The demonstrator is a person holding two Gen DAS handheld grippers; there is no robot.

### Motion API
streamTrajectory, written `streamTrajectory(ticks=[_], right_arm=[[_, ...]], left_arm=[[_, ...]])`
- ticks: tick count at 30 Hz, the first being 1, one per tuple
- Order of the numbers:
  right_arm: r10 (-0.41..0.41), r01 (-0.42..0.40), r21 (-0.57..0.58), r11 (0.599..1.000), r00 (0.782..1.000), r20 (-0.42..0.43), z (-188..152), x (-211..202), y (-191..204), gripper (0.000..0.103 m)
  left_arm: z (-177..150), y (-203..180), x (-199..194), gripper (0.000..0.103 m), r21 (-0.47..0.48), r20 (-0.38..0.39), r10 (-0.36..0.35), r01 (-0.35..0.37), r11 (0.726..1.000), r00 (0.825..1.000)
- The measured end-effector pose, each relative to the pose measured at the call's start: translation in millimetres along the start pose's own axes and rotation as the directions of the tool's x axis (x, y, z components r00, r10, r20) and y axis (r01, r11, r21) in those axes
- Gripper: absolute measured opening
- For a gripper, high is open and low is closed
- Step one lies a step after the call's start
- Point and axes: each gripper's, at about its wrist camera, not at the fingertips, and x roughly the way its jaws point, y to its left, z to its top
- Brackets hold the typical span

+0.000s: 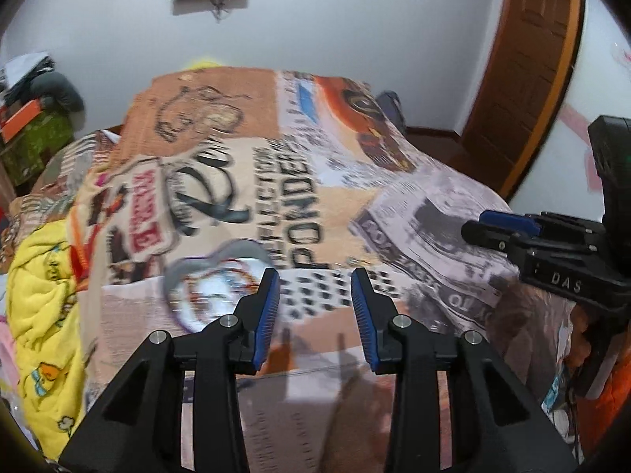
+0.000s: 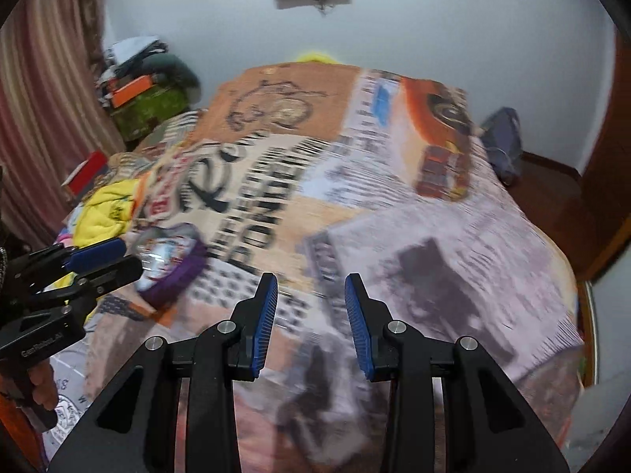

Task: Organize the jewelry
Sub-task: 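Move both tools back toward the remaining rings and earrings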

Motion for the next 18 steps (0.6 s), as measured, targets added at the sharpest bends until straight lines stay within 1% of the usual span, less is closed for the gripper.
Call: streamTrajectory(ticks=[4,6,11,13,15,17,18], right_arm=[[-0.044,0.045,0.051,0.998,0.999,-0.032,-11,1,-32,0.032],[-0.052,0.056,0.075,0.996,0.997,-0.05,-16,3,-44,0.032],[-0.054,0.062,0.104,0.993,0.995,-0.08,-27,7,-60,0.032],[-0.045,0.055,0.11,0.992,0.995,-0.091,-30,10,-63,0.032],[-0.035,0.047,0.113,0.993,0.994,-0.102,-32,15,-64,0.032],[-0.025,0.037,0.111,0.993,0.994,-0.111,-33,18,-64,0.032],[-0.02,0.032,0.109,0.994,0.993,-0.113,-33,20,-64,0.032]], left_arm=[[-1,-20,29,0.037,0.028,-0.064,-0.046,0.048,0.998,0.997],[-4,-29,46,0.037,0.037,-0.105,-0.068,0.072,0.997,0.992],[-8,-43,84,0.037,0.057,-0.186,-0.091,0.104,0.993,0.978],[-10,-48,98,0.036,0.068,-0.206,-0.081,0.096,0.993,0.975],[-13,-50,108,0.027,0.07,-0.223,-0.075,0.092,0.993,0.972],[-13,-51,111,0.025,0.075,-0.214,-0.07,0.088,0.993,0.974],[-13,-51,112,0.021,0.078,-0.212,-0.072,0.091,0.993,0.975]])
